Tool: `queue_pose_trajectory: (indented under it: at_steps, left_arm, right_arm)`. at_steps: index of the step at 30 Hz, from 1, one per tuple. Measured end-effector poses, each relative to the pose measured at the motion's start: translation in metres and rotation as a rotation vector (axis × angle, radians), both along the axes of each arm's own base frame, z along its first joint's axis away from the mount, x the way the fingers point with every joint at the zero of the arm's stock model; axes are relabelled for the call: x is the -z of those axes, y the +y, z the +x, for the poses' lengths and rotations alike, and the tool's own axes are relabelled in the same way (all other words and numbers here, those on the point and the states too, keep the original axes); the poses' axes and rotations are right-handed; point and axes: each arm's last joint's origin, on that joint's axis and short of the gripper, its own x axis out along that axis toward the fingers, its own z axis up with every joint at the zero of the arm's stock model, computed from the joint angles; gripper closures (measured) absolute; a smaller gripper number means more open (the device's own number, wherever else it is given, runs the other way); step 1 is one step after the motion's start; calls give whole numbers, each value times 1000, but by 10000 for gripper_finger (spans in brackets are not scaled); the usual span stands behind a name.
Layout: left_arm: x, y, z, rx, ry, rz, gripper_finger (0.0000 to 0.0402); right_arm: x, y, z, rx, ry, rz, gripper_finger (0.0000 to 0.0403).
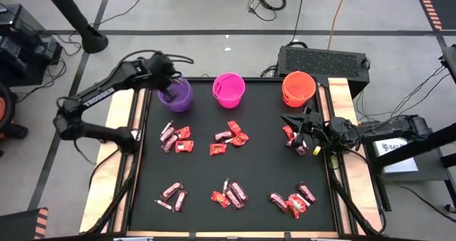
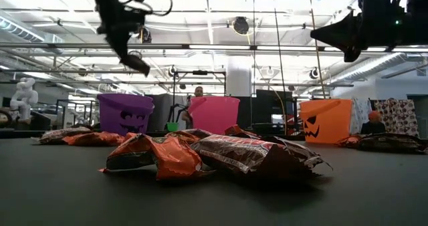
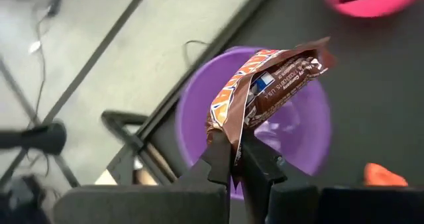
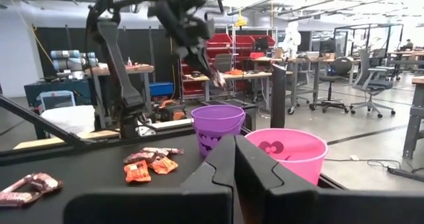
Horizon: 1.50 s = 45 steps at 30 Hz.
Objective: Sort candy by brand, put in halloween buckets
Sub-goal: Put the brown chocolate bar into the purple bucket
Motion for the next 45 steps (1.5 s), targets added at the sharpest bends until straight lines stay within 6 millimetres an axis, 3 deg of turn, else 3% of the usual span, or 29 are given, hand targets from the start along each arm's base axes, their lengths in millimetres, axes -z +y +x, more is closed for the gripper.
queue_pose_trajectory:
  at_steps: [9, 15, 19, 26, 33, 38, 41, 45]
  left_arm:
    - [62, 18, -7, -66, 27, -14, 386]
    - [79, 17, -11, -79, 73, -49, 386]
    - [81, 17, -12, -77, 78, -53, 372]
    - [80, 17, -13, -85, 105, -30, 305]
    - [65, 17, -9, -53, 82, -20, 275]
    - [61, -1, -2, 54, -38, -234, 274]
    - [62, -23, 4, 137, -91, -385, 274]
    - [73, -57, 16, 190, -50, -464, 274]
  right_arm:
    - [2, 0, 8, -11, -29, 71, 403]
    - [5, 0, 12, -18, -35, 122, 403]
    - [7, 1, 14, -25, -29, 157, 403]
    - [12, 2, 17, -65, -6, 198, 403]
    - [14, 2, 20, -80, 6, 204, 403]
    - [16, 2, 22, -72, 45, 142, 403]
    - [16, 2, 22, -68, 57, 104, 403]
    - [15, 2, 22, -66, 59, 76, 403]
